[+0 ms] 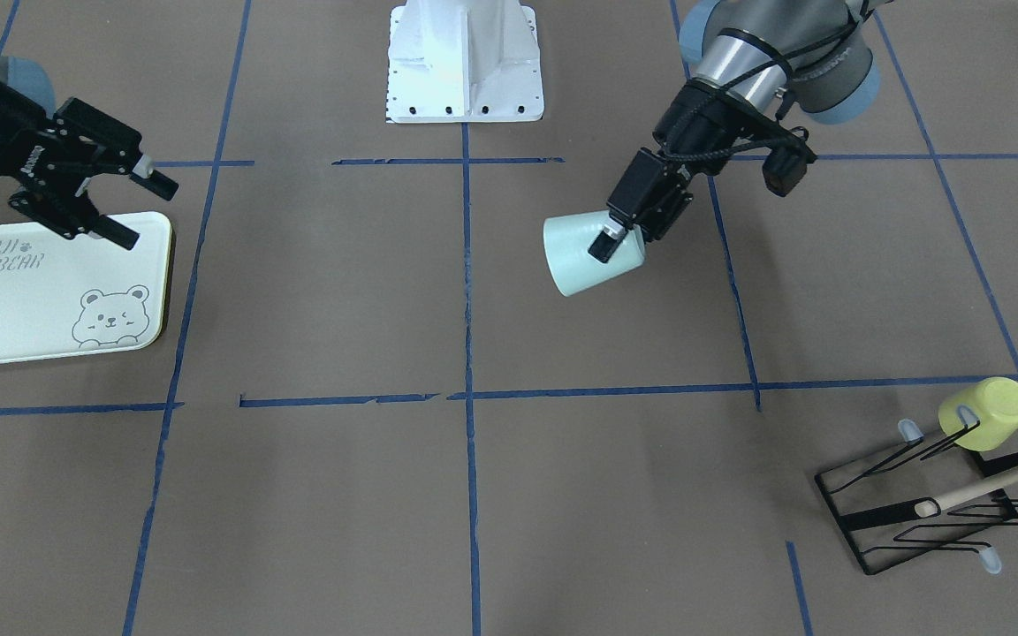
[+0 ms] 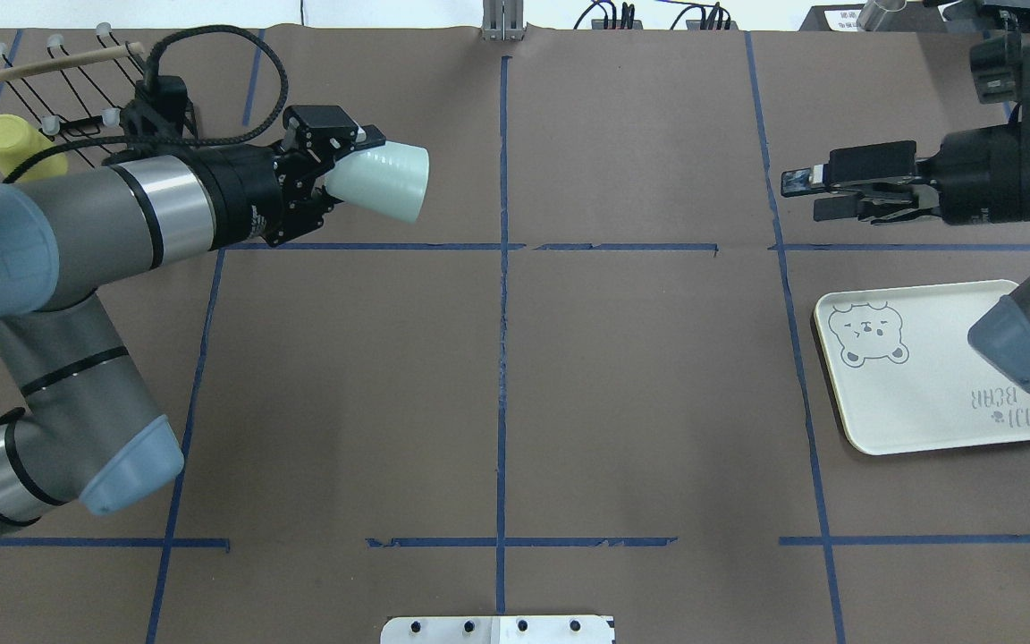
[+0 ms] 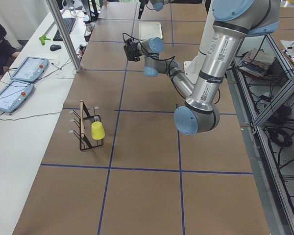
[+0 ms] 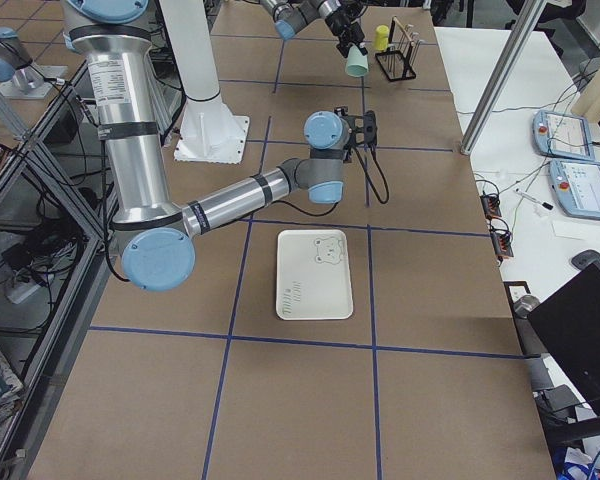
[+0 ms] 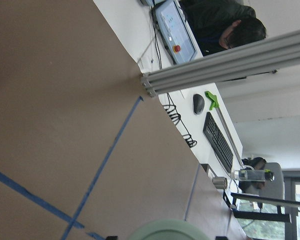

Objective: Left arm grabs green cup and hands to right arm on tray

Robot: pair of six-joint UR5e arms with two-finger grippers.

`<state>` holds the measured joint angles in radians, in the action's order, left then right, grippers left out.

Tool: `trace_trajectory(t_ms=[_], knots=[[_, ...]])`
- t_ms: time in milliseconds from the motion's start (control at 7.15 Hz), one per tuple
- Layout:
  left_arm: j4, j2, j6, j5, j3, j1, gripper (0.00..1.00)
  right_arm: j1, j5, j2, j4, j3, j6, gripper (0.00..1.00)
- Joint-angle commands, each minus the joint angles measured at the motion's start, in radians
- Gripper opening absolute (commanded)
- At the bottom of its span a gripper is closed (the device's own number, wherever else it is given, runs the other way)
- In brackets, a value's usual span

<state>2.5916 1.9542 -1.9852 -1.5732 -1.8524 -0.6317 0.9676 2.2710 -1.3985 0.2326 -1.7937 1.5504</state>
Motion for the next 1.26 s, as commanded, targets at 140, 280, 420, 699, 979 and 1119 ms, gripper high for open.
trace_trajectory(t_ms=[140,280,420,699,979,1119], knots=[[0.311,0.002,-0.006,0.002,0.036,0.084,0.52,-0.249,-0.258,0.062,-0.257,0.000,0.209,1.00],[0.444,0.002,-0.006,0.002,0.097,0.104,0.52,-0.298,-0.304,0.108,-0.275,-0.001,0.261,1.00],[0.553,0.018,-0.006,0.010,0.158,0.118,0.52,-0.353,-0.368,0.127,-0.318,-0.003,0.298,1.00],[0.601,0.029,-0.015,0.033,0.174,0.136,0.52,-0.444,-0.510,0.139,-0.352,-0.003,0.373,1.00],[0.601,0.035,-0.060,0.033,0.174,0.145,0.53,-0.446,-0.515,0.144,-0.349,0.014,0.372,0.99],[0.599,0.037,-0.058,0.035,0.176,0.158,0.53,-0.446,-0.534,0.173,-0.342,0.023,0.376,0.99]])
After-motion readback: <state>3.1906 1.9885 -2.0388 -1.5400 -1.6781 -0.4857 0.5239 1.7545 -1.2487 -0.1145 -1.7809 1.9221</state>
